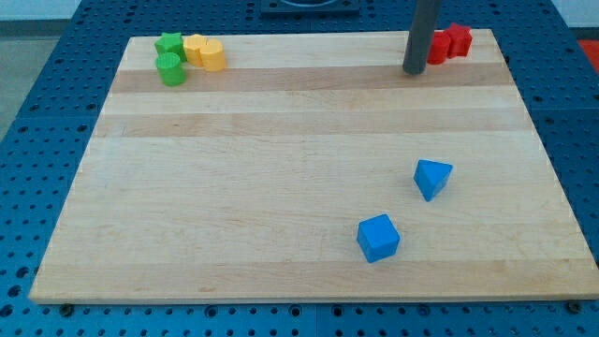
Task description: Slide the blue triangle slightly left
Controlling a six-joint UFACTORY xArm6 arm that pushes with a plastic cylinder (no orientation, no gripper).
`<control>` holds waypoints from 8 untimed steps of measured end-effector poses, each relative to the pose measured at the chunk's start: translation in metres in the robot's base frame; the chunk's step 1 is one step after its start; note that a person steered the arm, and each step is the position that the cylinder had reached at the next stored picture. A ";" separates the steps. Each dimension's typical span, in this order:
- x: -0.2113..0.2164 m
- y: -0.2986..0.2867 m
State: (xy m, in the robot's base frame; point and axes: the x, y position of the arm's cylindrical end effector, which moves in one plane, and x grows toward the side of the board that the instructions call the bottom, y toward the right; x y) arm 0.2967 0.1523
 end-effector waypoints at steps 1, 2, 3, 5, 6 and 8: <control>0.047 0.000; 0.087 0.002; 0.127 0.002; 0.210 0.013; 0.234 0.013; 0.245 0.020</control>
State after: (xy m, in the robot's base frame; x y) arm 0.5414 0.1727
